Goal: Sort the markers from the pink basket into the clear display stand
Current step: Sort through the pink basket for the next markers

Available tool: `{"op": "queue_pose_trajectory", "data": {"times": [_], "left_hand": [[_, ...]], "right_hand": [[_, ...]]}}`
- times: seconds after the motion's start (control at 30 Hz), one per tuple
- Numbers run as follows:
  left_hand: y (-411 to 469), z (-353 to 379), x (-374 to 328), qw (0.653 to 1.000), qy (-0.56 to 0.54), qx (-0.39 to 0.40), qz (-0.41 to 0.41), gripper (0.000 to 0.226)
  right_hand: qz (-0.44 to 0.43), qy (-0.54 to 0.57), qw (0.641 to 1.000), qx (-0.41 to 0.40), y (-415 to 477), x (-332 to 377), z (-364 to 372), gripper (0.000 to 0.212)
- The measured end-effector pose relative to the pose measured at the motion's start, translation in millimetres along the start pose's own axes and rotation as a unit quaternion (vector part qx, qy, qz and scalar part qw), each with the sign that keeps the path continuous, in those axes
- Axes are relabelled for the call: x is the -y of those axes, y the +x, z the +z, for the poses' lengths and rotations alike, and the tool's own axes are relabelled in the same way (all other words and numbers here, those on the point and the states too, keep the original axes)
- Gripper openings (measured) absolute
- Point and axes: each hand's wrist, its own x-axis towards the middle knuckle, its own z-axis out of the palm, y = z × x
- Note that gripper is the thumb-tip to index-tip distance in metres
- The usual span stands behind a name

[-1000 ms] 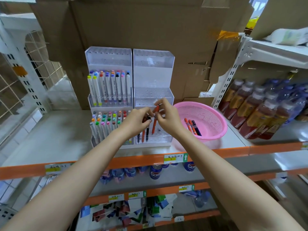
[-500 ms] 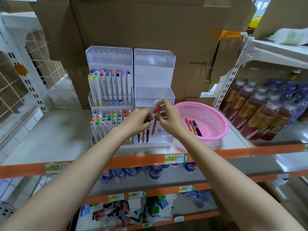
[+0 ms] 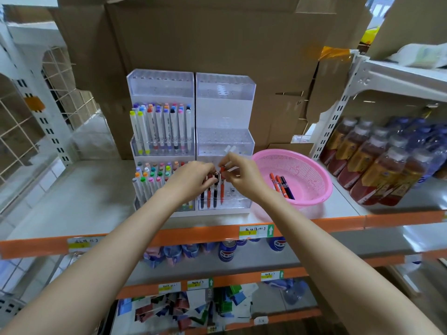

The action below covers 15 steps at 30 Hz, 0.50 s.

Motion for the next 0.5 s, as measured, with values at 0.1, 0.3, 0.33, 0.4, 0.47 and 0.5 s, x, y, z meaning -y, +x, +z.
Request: {"op": "queue_pose_trajectory", "data": {"times": [0.1, 0.3, 0.33, 0.4, 0.47, 0.5], "left_hand": [[-2.7, 3.3, 4.5, 0.999, 0.046, -0.011, 0.017, 0.025], [-8.6, 7.0, 6.1, 0.997, 0.08, -0.015, 0.017, 0.027], [-9.4, 6.8, 5.6, 0.996, 0.086, -0.012, 0.013, 0.027], [-10.4, 5.7, 4.4, 0.996, 0.093, -0.007, 0.009, 0.028], [-10.9, 4.9, 3.6, 0.995, 0.097, 0.001, 0.002, 0.03], [-11.4, 5.0, 3.5, 0.995, 0.102, 0.01, -0.001, 0.032]], "right_hand": [[0.005, -0.016, 1.0, 0.004, -0.9, -3.1, 1.5, 0.017], [0.016, -0.008, 1.0, 0.007, -2.2, -3.6, 2.7, 0.015], [0.016, -0.011, 1.0, 0.01, -2.9, -3.7, 3.1, 0.015], [0.019, -0.017, 1.0, 0.017, -4.2, -5.0, 4.3, 0.015], [0.021, -0.021, 0.999, 0.017, -4.9, -6.2, 4.7, 0.015], [0.021, -0.022, 0.999, 0.016, -4.9, -6.2, 4.8, 0.015]]}}
